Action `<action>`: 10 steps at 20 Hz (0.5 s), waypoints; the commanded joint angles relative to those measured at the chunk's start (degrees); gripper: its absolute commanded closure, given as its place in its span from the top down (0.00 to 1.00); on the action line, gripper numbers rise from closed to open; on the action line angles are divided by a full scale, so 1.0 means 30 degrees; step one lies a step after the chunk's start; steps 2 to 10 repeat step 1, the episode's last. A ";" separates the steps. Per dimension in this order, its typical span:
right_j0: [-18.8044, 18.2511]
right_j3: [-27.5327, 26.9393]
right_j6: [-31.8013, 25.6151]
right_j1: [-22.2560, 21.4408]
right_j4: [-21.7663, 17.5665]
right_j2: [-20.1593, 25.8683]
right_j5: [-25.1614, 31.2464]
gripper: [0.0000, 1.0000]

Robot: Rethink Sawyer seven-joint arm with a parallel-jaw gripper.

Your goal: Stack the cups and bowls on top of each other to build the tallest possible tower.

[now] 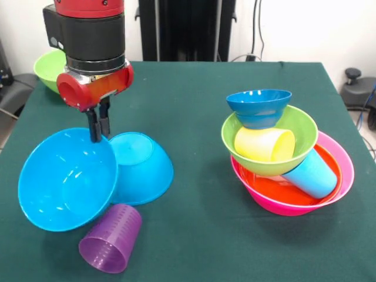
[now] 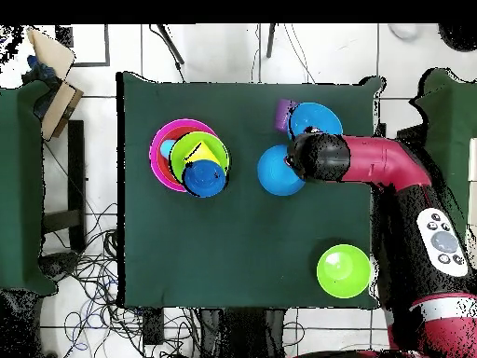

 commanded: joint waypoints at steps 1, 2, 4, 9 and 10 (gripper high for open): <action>-0.0587 0.0262 -0.0307 -0.0151 0.0882 0.0844 0.2545 0.00; -0.0587 0.0262 -0.0307 -0.0151 0.0882 0.0844 0.2545 0.00; -0.0587 0.0262 -0.0307 -0.0151 0.0882 0.0844 0.2545 0.00; -0.0587 0.0262 -0.0307 -0.0151 0.0882 0.0844 0.2545 0.00; -0.0587 0.0262 -0.0307 -0.0151 0.0882 0.0844 0.2545 0.00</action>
